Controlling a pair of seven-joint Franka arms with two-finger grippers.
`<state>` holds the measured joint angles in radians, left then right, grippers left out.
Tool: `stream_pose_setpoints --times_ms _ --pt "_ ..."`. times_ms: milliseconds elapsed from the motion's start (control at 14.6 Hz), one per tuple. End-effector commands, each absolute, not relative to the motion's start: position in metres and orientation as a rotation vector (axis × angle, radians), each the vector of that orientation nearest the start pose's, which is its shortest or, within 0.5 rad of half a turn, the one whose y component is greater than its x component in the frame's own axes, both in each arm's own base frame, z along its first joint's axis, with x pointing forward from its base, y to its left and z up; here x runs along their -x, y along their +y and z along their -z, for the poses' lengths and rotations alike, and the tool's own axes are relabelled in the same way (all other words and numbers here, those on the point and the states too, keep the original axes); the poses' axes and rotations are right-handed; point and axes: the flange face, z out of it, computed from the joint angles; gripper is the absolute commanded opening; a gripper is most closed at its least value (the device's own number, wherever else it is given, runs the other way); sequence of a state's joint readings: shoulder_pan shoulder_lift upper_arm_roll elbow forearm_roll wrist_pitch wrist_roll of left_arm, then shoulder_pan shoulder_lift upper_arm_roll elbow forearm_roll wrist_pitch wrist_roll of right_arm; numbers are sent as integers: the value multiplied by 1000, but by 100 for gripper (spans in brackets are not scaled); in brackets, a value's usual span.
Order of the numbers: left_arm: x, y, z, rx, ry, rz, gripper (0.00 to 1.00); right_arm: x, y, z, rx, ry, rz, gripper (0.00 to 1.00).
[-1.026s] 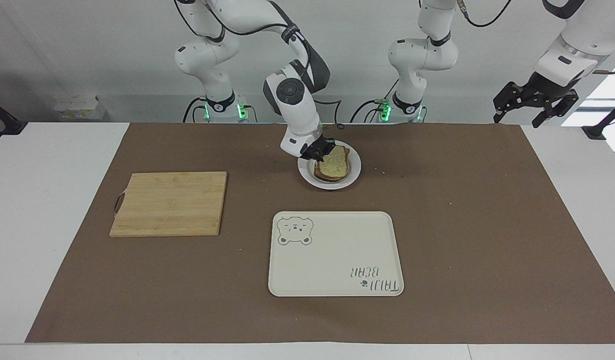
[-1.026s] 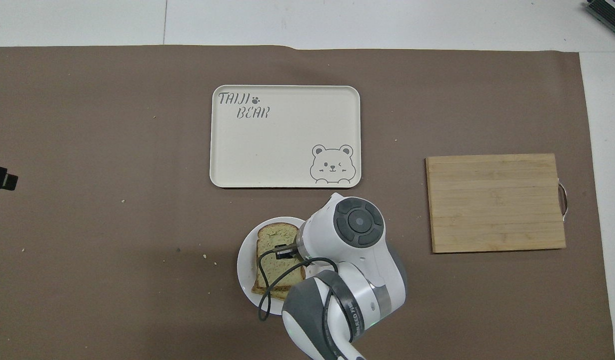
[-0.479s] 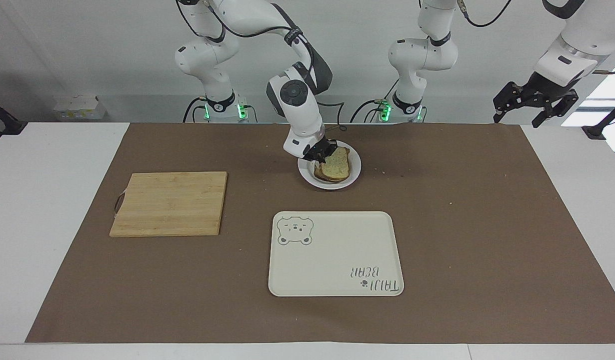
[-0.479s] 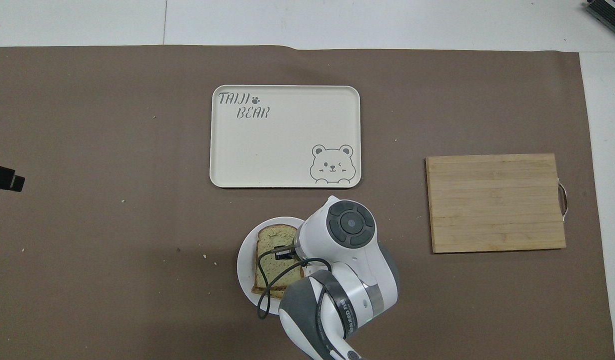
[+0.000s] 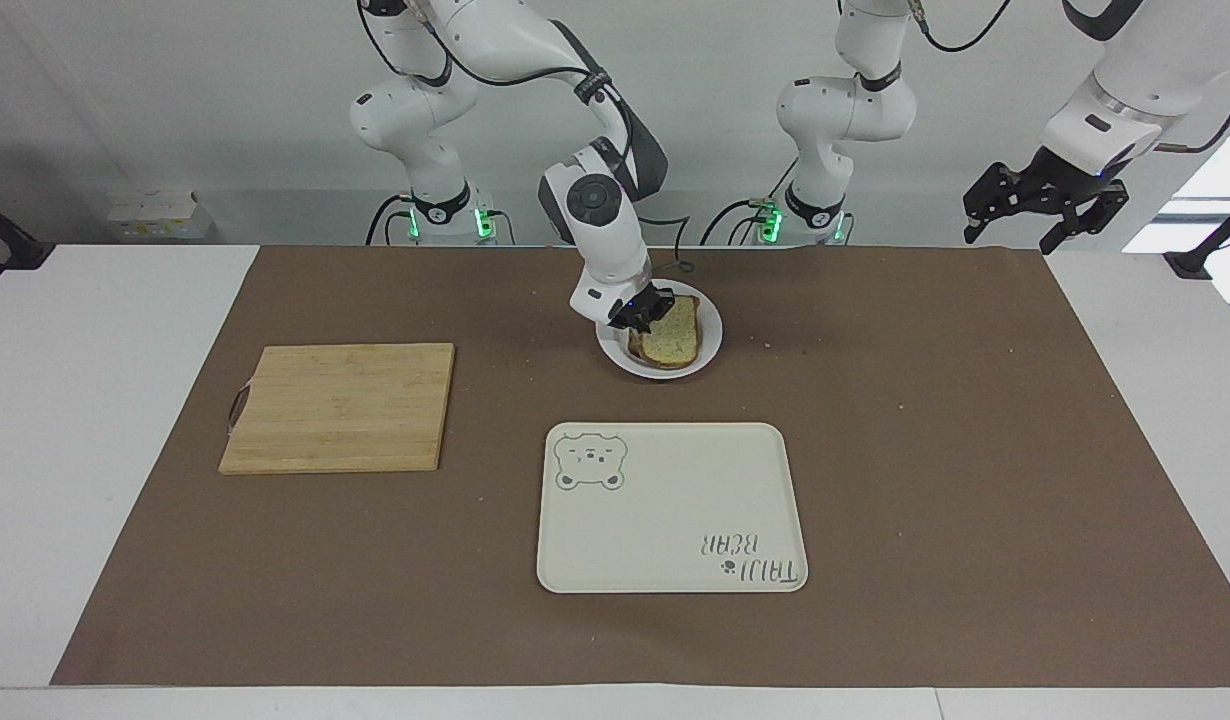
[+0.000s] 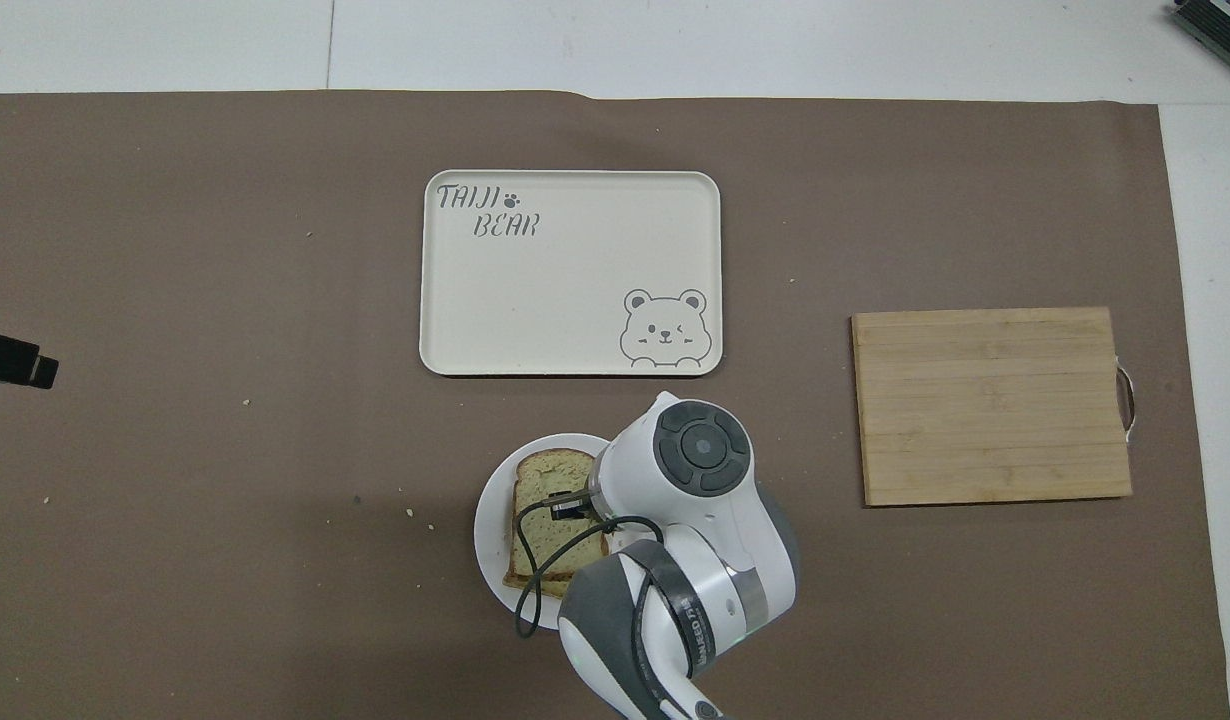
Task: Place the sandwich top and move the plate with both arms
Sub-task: 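Lower the bread slice onto the egg toast with the right gripper, then open and withdraw the right gripper while the left gripper reaches in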
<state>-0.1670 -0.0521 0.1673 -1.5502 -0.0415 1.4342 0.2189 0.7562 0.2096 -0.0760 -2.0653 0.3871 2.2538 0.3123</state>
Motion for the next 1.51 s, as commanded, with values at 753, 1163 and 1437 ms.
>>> stream_pose_setpoints --times_ms 753,1163,1437 --pt "-517 -19 -636 3272 375 -65 100 -475 329 -394 2840 -73 -158 100" --pt "-514 -41 -588 3369 404 -132 100 -497 279 -441 2940 -104 -130 100" --pt "-499 -55 -565 3437 414 -113 100 -511 251 -463 3052 -143 -91 100"
